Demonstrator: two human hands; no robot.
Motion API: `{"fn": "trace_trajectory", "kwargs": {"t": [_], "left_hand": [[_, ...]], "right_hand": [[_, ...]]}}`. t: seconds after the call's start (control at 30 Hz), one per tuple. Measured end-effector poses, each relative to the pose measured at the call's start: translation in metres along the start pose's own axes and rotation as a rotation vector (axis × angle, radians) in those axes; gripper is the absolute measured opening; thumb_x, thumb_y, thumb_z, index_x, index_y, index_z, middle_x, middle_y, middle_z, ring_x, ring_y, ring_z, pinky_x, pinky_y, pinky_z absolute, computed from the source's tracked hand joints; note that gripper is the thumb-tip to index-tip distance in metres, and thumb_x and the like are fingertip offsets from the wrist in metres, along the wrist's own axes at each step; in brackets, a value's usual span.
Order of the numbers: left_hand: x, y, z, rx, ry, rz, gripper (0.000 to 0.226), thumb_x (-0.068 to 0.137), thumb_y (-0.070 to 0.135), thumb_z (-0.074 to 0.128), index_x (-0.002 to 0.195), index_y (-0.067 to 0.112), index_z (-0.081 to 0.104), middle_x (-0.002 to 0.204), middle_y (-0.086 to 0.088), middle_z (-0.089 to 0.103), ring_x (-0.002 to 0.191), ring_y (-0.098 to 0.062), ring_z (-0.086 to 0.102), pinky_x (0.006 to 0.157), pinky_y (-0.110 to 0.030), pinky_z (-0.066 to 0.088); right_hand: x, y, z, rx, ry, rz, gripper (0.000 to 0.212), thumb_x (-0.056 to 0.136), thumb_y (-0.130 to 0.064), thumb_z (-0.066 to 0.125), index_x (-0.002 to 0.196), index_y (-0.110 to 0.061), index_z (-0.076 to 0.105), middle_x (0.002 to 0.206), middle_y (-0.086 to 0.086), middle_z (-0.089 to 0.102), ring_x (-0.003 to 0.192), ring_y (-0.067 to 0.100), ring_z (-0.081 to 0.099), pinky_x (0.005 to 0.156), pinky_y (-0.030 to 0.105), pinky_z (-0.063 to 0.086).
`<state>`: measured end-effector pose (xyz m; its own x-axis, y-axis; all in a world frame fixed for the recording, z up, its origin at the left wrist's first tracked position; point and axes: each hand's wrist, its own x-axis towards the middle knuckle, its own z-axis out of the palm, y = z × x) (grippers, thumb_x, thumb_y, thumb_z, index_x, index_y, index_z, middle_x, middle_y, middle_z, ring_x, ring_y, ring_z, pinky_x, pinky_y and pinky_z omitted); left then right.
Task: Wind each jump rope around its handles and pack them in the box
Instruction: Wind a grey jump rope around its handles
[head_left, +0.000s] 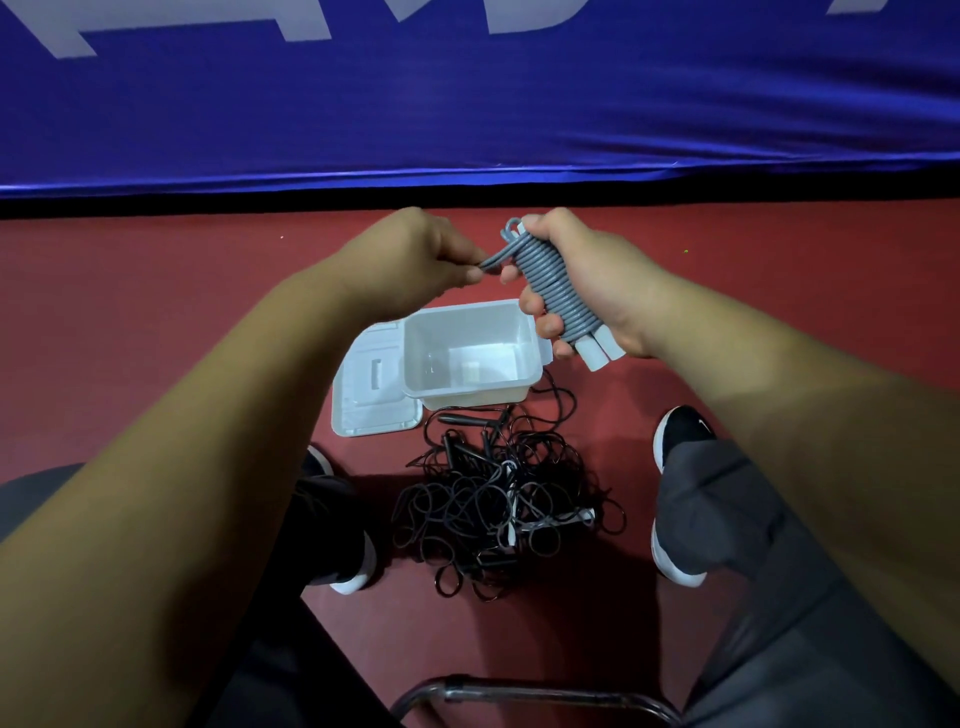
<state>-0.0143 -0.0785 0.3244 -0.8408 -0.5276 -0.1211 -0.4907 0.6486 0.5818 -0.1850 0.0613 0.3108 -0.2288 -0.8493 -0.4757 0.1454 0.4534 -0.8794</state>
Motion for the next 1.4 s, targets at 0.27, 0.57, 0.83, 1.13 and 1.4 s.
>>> {"fn": "trace_trajectory", "kwargs": {"t": [0.27, 0.57, 0.83, 1.13, 1.4], "left_hand": [[-0.001, -0.002, 0.006, 0.131, -0.021, 0.049, 0.023, 0.098, 0.02, 0.069, 0.077, 0.028, 0.071, 0.075, -0.004, 0.071, 0.065, -0.017, 0.065, 0.066, -0.035, 0.051], [-0.008, 0.011, 0.011, -0.041, -0.131, 0.062, 0.023, 0.088, 0.002, 0.062, 0.088, 0.018, 0.078, 0.076, -0.001, 0.076, 0.071, -0.011, 0.075, 0.07, -0.028, 0.062], [-0.007, 0.017, 0.012, -0.024, -0.109, 0.039, 0.026, 0.089, 0.001, 0.063, 0.088, 0.022, 0.077, 0.077, -0.001, 0.075, 0.066, -0.015, 0.075, 0.072, -0.035, 0.065], [-0.004, 0.016, 0.011, 0.254, -0.02, 0.177, 0.028, 0.08, 0.002, 0.058, 0.089, 0.026, 0.07, 0.057, 0.015, 0.062, 0.054, -0.001, 0.056, 0.055, -0.028, 0.042], [-0.007, -0.016, 0.026, 0.36, -0.089, 0.058, 0.034, 0.094, 0.0, 0.047, 0.116, 0.022, 0.063, 0.088, 0.008, 0.062, 0.079, -0.022, 0.06, 0.066, -0.035, 0.044]], "right_hand": [[-0.007, 0.001, 0.002, -0.036, -0.254, 0.145, 0.052, 0.103, -0.061, 0.044, 0.101, -0.015, 0.067, 0.068, 0.006, 0.05, 0.049, 0.019, 0.039, 0.054, 0.028, 0.04], [-0.015, 0.003, -0.001, -0.133, -0.527, 0.351, 0.067, 0.103, -0.065, 0.04, 0.113, -0.009, 0.075, 0.064, 0.006, 0.044, 0.041, 0.014, 0.035, 0.045, 0.021, 0.038], [-0.017, 0.009, 0.01, -0.213, -0.6, 0.371, 0.069, 0.106, -0.064, 0.039, 0.065, -0.023, 0.077, 0.073, 0.009, 0.056, 0.042, 0.013, 0.043, 0.044, 0.023, 0.042], [-0.01, 0.019, 0.004, -0.008, -0.702, 0.321, 0.06, 0.101, -0.061, 0.053, 0.136, -0.013, 0.056, 0.076, 0.009, 0.051, 0.048, 0.014, 0.043, 0.05, 0.027, 0.044], [-0.008, 0.01, -0.008, 0.087, -0.562, 0.209, 0.064, 0.103, -0.059, 0.043, 0.127, -0.008, 0.073, 0.068, 0.006, 0.045, 0.044, 0.014, 0.037, 0.047, 0.025, 0.037]]}}
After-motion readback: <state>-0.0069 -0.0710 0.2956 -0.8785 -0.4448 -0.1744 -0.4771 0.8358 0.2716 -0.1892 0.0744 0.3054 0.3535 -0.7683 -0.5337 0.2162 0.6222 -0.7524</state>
